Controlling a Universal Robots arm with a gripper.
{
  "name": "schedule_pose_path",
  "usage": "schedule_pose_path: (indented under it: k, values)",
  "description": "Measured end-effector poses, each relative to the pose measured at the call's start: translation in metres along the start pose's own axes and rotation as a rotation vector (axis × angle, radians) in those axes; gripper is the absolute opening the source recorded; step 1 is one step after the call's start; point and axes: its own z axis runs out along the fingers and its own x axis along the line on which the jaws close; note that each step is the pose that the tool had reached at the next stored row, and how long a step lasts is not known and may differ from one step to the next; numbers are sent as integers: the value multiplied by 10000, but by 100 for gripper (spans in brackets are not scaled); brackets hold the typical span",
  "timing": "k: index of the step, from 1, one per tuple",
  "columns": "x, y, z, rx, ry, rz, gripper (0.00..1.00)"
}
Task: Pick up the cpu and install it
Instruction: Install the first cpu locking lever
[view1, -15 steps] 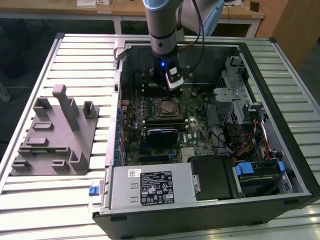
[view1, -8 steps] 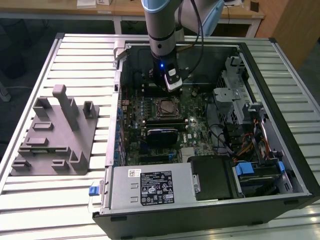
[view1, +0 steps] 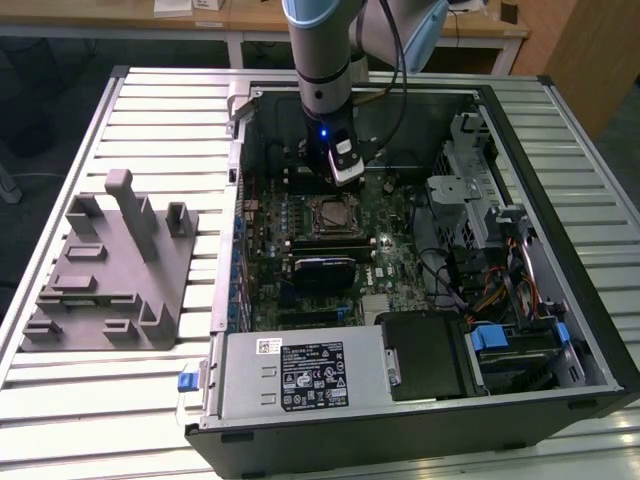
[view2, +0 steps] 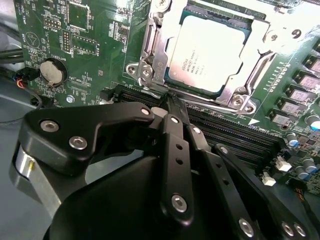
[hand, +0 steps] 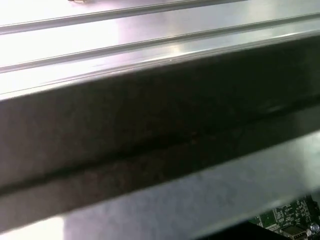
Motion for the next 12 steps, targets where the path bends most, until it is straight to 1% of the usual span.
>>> schedule_pose_path:
  k: [5,6,9,12]
  values:
    - [-2,-3,-5,5,-10,13,11]
    - [-4,1,-16,-13,-7,14,11]
    - [-10,8,-59,-23,0,20,11]
    - [-11,9,-64,-34,0,43,11]
